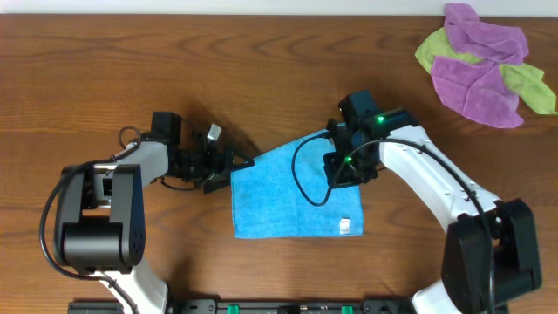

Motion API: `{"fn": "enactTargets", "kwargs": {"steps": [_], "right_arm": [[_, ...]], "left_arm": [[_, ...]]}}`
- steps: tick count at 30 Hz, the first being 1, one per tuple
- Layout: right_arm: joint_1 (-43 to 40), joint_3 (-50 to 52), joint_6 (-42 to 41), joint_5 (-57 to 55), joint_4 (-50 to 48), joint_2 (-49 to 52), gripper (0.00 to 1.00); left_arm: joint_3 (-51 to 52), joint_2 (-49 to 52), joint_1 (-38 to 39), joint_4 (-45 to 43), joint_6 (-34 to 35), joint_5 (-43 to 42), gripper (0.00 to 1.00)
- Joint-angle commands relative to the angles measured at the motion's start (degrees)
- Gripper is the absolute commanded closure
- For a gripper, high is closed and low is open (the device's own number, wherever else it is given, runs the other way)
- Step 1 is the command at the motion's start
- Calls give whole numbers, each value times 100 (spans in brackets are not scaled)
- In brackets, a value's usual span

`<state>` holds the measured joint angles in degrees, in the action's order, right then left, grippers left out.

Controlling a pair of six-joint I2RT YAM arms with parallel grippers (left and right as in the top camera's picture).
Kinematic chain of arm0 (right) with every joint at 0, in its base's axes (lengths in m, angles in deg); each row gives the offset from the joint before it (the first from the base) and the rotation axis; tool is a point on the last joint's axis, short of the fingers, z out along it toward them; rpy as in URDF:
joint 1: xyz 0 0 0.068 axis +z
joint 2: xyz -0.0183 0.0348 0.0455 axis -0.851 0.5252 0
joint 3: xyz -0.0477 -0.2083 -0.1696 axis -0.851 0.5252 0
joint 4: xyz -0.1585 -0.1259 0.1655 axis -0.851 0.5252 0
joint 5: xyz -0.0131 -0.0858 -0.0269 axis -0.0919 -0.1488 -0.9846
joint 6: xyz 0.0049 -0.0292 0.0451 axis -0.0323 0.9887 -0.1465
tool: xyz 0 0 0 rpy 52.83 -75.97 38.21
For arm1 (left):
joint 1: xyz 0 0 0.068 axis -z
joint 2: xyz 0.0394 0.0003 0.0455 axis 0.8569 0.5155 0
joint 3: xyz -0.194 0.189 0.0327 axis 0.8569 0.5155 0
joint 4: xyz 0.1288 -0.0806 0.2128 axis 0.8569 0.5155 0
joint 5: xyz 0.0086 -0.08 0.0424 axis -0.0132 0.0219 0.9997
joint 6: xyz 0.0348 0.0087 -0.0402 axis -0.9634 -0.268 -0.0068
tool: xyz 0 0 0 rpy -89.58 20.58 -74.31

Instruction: Fold the cloth

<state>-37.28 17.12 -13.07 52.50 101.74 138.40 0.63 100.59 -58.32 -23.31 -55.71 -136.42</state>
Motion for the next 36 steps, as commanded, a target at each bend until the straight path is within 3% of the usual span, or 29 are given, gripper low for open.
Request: {"fn": "enactTargets", "kwargs": {"steps": [1, 6, 13, 25, 36], "right_arm": [[28, 39, 37, 258, -17, 15, 98], [28, 39, 37, 264, -4, 15, 98], [26, 39, 35, 326, -33, 15, 98], [28, 39, 37, 358, -50, 15, 98], [39, 39, 85, 356, -7, 15, 98]], "left_arm": [[319, 170, 22, -337, 286, 636, 5], [621, 170, 24, -1106, 730, 501, 5], [697, 170, 44, -1353, 925, 485, 4], [647, 170, 387, -3244, 1672, 341, 5], [79, 170, 389, -4293, 1576, 181, 4]]}}
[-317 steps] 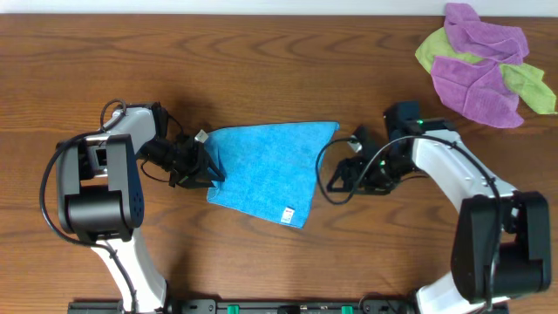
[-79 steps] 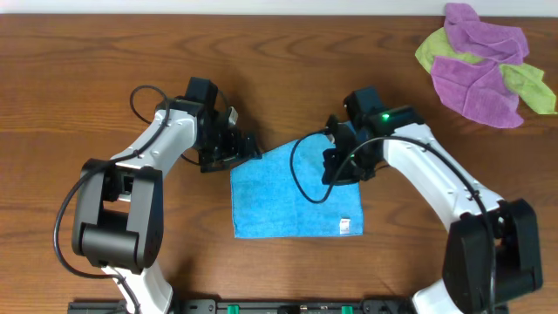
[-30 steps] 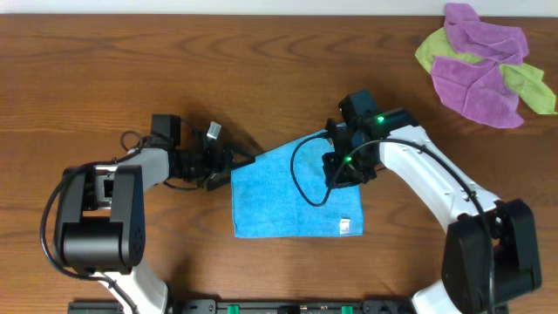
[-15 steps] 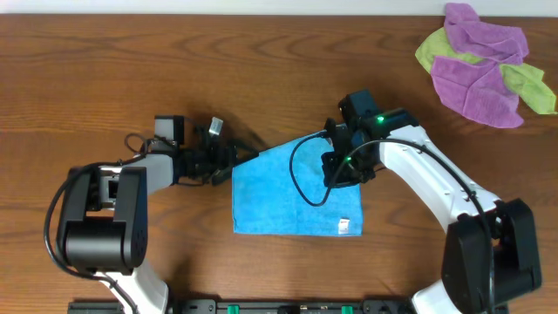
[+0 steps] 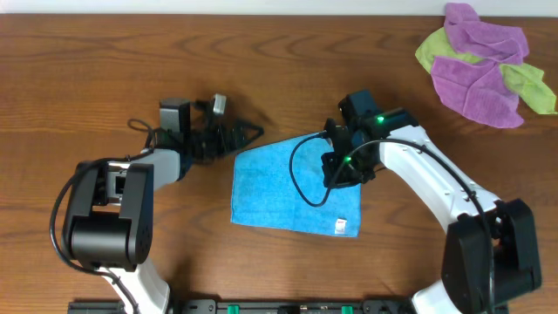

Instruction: Fold the cloth

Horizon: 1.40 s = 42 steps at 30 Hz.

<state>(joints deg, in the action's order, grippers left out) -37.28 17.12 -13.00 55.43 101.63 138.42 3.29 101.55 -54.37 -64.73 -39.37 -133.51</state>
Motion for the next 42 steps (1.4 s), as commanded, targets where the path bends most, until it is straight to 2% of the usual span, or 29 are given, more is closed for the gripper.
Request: {"fn": "enactTargets", "kwargs": {"steps": [1, 7, 11, 15, 19, 23, 28, 42], "right_arm": [[39, 39, 81, 63, 0, 13, 98], [37, 39, 122, 61, 7, 13, 98], [37, 39, 74, -118, 81, 13, 98], [35, 39, -339, -1012, 129, 13, 98], [33, 48, -323, -1027, 111, 13, 98], [81, 330, -315, -1029, 173, 13, 98], [155, 1121, -455, -1005, -262, 13, 98], [155, 1888, -490, -1008, -1038, 11, 99]], "left_arm": [[-240, 74, -7, -286, -127, -243, 5], [-389, 74, -7, -485, -291, -780, 5], [-389, 74, -7, -166, -286, -1016, 5], [-389, 74, -7, 120, -293, -1294, 4], [-389, 72, -7, 420, -339, -1541, 4], [-389, 72, -7, 527, -345, -1578, 4], [-389, 72, -7, 527, -385, -1574, 4], [-389, 72, -7, 527, -468, -1541, 4]]}}
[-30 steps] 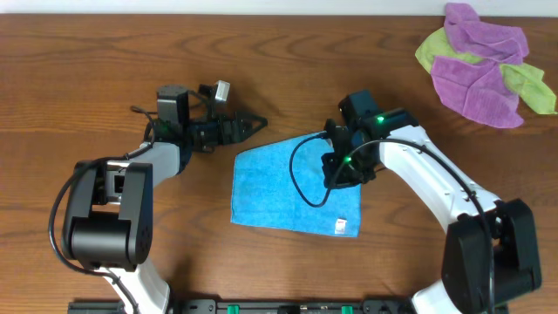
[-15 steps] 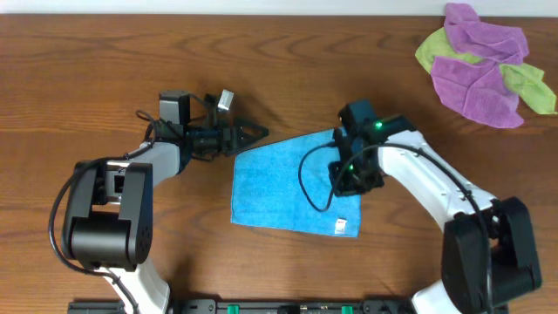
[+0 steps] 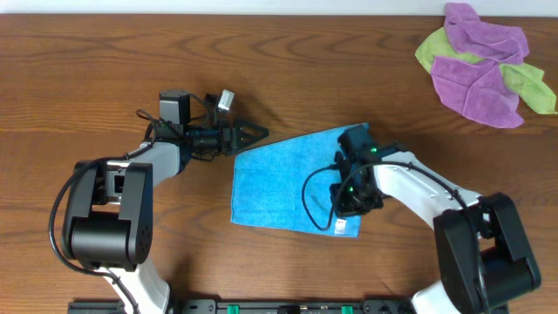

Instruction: Fold the cloth

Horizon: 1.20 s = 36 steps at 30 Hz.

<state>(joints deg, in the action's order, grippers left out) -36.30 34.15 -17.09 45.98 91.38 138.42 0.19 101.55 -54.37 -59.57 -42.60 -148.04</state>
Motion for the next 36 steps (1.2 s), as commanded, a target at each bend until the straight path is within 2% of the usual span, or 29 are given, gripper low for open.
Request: {"fn": "enactTargets", "kwargs": {"steps": [1, 17, 18, 20, 21, 23, 29, 32, 36], "right_arm": [[57, 258, -83, -66, -15, 11, 98], [11, 507, -962, -96, -85, 11, 98], [13, 468, -964, -94, -92, 11, 86], [2, 367, -964, -81, -55, 11, 54], [-11, 271, -964, -85, 24, 2, 41], [-63, 79, -964, -87, 138, 2, 35], [-160, -708, -962, -240, 608, -50, 33], [-160, -1104, -962, -216, 717, -138, 32], [-195, -1530, -1064, -855, 1307, -149, 33]], "left_arm": [[-79, 72, -7, 11, -144, -85, 4], [-79, 72, -7, 208, -151, -37, 4], [-79, 72, -13, 291, -212, -39, 4], [-79, 72, -55, 503, -319, -50, 4], [-79, 72, -101, 647, -356, -66, 4], [-79, 72, -214, 1047, -682, -87, 4], [-79, 61, -686, 2319, -1650, -81, 4], [-79, 28, -662, 2605, -1843, -85, 4], [-79, 20, -481, 2940, -1921, -114, 4]]}}
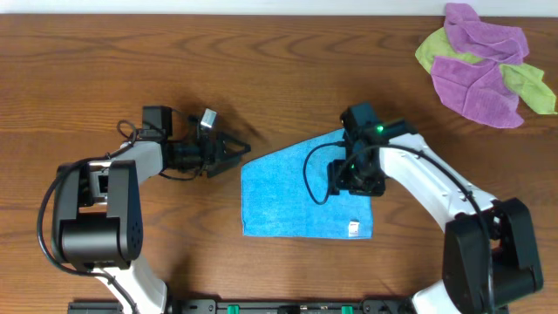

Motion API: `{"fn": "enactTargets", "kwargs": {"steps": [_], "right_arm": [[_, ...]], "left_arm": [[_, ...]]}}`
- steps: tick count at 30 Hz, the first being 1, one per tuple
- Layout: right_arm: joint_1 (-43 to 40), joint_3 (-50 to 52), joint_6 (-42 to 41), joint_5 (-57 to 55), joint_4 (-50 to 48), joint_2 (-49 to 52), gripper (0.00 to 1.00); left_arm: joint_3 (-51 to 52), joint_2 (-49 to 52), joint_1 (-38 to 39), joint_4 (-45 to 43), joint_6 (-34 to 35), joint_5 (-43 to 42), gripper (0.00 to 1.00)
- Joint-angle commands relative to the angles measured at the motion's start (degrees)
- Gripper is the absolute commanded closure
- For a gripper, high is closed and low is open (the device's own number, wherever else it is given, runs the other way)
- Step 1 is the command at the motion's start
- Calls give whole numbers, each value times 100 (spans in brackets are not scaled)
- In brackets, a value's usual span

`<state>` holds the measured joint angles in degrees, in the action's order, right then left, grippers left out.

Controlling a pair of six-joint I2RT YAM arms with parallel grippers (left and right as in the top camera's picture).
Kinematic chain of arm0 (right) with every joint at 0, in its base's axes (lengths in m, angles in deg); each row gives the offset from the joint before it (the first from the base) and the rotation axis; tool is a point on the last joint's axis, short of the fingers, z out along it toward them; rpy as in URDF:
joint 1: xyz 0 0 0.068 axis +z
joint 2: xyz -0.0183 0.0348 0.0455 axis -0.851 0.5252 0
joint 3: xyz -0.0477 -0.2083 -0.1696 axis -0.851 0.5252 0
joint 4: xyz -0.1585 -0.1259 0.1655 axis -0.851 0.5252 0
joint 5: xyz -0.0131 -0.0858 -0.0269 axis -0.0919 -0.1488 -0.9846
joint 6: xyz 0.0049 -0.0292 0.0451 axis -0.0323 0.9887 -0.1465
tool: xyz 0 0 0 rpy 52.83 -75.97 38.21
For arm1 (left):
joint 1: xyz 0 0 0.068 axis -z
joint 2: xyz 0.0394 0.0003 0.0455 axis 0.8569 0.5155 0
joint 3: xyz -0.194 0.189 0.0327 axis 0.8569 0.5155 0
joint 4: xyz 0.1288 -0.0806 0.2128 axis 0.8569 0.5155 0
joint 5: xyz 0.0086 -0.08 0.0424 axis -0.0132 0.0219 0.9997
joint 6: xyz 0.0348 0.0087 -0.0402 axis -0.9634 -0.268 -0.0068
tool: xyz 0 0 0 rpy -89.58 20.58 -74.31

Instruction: Fold the cloth

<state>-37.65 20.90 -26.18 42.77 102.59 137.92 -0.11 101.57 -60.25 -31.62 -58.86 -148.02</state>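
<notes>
The blue cloth lies flat on the table as a folded four-sided piece, with a white label at its lower right corner. My right gripper is down on the cloth's right part. Its fingers are hidden under the wrist, so whether they grip the cloth cannot be told. My left gripper points right, just off the cloth's upper left corner and apart from it, with nothing in it. Its jaws are too dark to tell open from shut.
A heap of purple and green cloths lies at the far right corner of the wooden table. A black cable loops from the right wrist over the blue cloth.
The cloth has shifted a little right and turned, so its lower edge now runs level. My right gripper sits higher on the cloth. My left gripper has drawn lower and left.
My left gripper was at the cloth's left corner while the right rested on its right part. Then the left was clear of the cloth, further back, and the cloth had turned. Later the right sat near the label. Now the cloth lies squared and slightly further right.
</notes>
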Motion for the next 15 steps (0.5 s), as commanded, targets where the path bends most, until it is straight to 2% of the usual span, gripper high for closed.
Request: {"fn": "enactTargets", "kwargs": {"steps": [1, 5, 10, 15], "right_arm": [[-81, -229, -223, -678, 306, -98, 34], [-199, -227, -297, -734, 479, -98, 35], [-466, -225, -376, -774, 520, -98, 36], [-595, -83, -494, -769, 535, -98, 38]], "left_arm": [[-48, 17, 138, 256, -374, -136, 4], [-48, 15, 114, 1073, -1045, -166, 4], [-48, 15, -96, 2465, -2302, -33, 2], [-46, 15, -133, 3276, -3042, 232, 0]]}}
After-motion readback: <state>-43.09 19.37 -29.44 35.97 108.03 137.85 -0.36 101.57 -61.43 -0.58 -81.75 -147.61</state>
